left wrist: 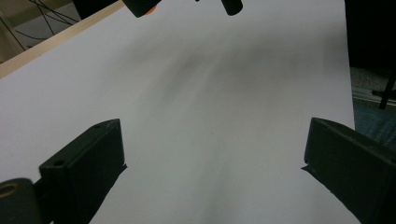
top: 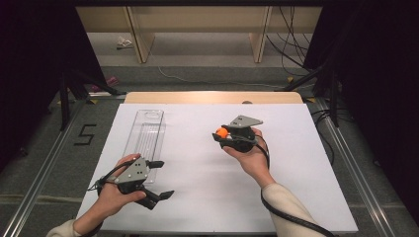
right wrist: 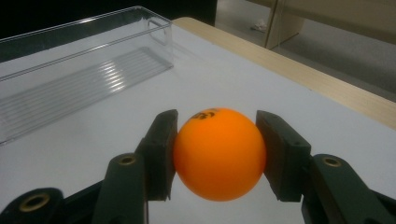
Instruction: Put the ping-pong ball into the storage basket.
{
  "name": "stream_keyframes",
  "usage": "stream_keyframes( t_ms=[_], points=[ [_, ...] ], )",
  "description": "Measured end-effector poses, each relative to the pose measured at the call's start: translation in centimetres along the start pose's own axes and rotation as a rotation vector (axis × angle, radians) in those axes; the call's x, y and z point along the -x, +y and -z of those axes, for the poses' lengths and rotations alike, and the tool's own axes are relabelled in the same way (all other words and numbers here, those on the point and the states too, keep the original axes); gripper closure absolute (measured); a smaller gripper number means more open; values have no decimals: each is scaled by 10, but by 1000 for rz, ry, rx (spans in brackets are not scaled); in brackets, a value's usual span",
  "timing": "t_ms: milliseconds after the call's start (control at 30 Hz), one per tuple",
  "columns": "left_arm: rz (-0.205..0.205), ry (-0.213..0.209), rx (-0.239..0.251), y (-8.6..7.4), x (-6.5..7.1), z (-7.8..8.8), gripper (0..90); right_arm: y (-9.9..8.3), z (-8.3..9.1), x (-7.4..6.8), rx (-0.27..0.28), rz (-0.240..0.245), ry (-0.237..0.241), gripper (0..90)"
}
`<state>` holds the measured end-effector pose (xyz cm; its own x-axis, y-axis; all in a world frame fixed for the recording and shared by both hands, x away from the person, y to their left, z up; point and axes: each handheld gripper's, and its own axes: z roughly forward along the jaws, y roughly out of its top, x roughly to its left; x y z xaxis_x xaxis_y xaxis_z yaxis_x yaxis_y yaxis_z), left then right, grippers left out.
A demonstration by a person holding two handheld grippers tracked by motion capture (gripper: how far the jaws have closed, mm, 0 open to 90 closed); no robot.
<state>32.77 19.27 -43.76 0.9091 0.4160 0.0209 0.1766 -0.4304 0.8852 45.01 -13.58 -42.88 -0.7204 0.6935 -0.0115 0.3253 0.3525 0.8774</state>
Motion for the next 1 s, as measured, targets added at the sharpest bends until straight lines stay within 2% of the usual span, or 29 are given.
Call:
stream_keyframes(
  t_ms=[1000],
  points=[
    [-2,-2,0,0,0,0,46,4,-5,-6,3,10,15,515]
  ],
)
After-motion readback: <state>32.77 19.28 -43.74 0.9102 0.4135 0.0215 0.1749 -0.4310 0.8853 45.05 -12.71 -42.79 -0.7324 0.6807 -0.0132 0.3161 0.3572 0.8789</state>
